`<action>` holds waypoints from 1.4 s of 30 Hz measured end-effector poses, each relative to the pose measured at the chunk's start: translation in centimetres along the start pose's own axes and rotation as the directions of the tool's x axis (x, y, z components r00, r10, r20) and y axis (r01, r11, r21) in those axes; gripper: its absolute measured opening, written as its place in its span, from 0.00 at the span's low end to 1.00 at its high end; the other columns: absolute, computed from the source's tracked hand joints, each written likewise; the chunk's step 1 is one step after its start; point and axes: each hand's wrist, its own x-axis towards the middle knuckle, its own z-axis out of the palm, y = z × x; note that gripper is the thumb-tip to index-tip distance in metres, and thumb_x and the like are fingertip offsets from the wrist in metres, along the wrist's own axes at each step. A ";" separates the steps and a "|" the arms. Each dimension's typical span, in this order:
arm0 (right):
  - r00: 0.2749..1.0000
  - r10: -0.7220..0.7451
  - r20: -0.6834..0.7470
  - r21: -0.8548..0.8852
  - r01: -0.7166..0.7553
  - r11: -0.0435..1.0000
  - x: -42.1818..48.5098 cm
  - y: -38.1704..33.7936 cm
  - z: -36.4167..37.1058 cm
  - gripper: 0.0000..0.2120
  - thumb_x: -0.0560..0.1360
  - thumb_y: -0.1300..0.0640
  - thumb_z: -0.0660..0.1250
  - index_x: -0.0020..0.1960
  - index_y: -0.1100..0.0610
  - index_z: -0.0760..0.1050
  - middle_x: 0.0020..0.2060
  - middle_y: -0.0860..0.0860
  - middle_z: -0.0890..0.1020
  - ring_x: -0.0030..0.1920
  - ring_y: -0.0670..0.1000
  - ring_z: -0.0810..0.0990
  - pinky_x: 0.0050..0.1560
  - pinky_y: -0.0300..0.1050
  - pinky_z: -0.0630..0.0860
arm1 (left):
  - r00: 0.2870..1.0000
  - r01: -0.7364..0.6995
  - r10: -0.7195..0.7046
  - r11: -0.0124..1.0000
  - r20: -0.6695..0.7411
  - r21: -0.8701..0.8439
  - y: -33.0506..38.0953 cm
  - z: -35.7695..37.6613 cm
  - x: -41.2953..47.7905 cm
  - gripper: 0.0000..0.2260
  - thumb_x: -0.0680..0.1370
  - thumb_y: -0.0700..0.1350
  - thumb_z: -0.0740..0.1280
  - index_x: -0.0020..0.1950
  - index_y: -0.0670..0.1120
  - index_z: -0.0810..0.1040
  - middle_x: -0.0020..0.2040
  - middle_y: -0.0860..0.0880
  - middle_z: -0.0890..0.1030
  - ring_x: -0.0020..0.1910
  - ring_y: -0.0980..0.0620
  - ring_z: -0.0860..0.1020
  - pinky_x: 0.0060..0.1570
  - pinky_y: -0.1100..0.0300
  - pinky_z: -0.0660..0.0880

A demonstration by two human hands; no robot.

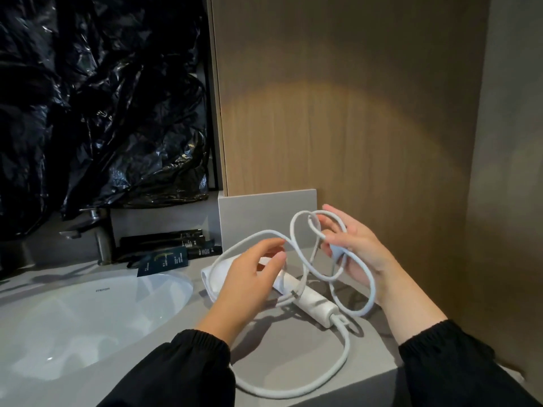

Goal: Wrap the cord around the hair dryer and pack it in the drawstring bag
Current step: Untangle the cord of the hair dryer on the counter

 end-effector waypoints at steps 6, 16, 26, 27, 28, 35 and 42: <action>0.959 0.049 0.277 -0.228 0.016 0.974 -0.2 0.5 1.2 0.35 0.66 0.70 0.71 0.71 0.56 0.66 0.42 0.53 0.82 0.34 0.49 0.76 0.40 0.42 0.80 | 0.997 0.061 -0.068 0.978 -0.031 -0.200 0.9 -0.2 0.5 0.07 0.79 0.44 0.65 0.47 0.46 0.82 0.35 0.50 0.81 0.31 0.56 0.75 0.32 0.65 0.71; 0.940 0.137 0.311 -0.329 -0.029 0.944 -0.6 0.7 1.8 0.32 0.68 0.65 0.67 0.70 0.52 0.66 0.58 0.55 0.78 0.42 0.47 0.81 0.49 0.43 0.78 | 0.941 0.333 -0.338 0.906 0.029 -0.259 0.4 -0.2 0.9 0.10 0.79 0.44 0.64 0.40 0.42 0.78 0.30 0.54 0.78 0.23 0.54 0.69 0.23 0.63 0.65; 0.977 0.194 0.084 -0.593 -0.107 0.798 0.1 1.6 1.9 0.15 0.77 0.56 0.67 0.63 0.49 0.75 0.56 0.50 0.80 0.53 0.51 0.81 0.50 0.44 0.80 | 0.921 0.384 -0.378 0.847 0.092 -0.368 0.0 -0.7 1.0 0.10 0.79 0.42 0.65 0.38 0.42 0.74 0.27 0.50 0.71 0.21 0.56 0.64 0.22 0.66 0.62; 0.979 0.203 0.009 -0.613 -0.155 0.775 0.2 1.5 2.0 0.13 0.78 0.52 0.65 0.62 0.49 0.75 0.55 0.50 0.80 0.50 0.51 0.80 0.49 0.46 0.80 | 0.921 0.382 -0.381 0.842 0.081 -0.381 -0.1 -0.8 1.0 0.10 0.79 0.42 0.64 0.38 0.42 0.74 0.27 0.49 0.70 0.21 0.56 0.64 0.22 0.66 0.62; 0.973 0.225 -0.039 -0.599 -0.203 0.774 0.2 1.5 1.9 0.13 0.79 0.48 0.63 0.62 0.49 0.75 0.54 0.51 0.79 0.47 0.51 0.79 0.47 0.48 0.80 | 0.921 0.377 -0.385 0.834 0.064 -0.404 -0.2 -1.0 1.1 0.10 0.79 0.42 0.64 0.39 0.41 0.74 0.28 0.49 0.69 0.21 0.56 0.64 0.21 0.66 0.62; 0.983 0.147 -0.107 -0.536 -0.181 0.824 0.2 1.3 1.3 0.13 0.77 0.62 0.66 0.60 0.51 0.77 0.61 0.52 0.76 0.55 0.52 0.77 0.46 0.46 0.81 | 0.902 0.284 -0.415 0.775 -0.117 -0.564 -0.3 -1.8 1.2 0.10 0.80 0.40 0.62 0.40 0.41 0.75 0.31 0.48 0.71 0.22 0.56 0.66 0.21 0.66 0.67; 0.908 0.246 -0.339 0.170 -0.198 0.965 0.0 -0.3 1.1 0.14 0.77 0.57 0.67 0.58 0.65 0.75 0.55 0.61 0.81 0.45 0.54 0.85 0.39 0.41 0.83 | 0.891 0.281 -0.421 0.806 -0.172 -0.520 -0.6 -1.9 1.2 0.08 0.80 0.41 0.62 0.44 0.41 0.77 0.34 0.47 0.73 0.24 0.55 0.68 0.25 0.66 0.71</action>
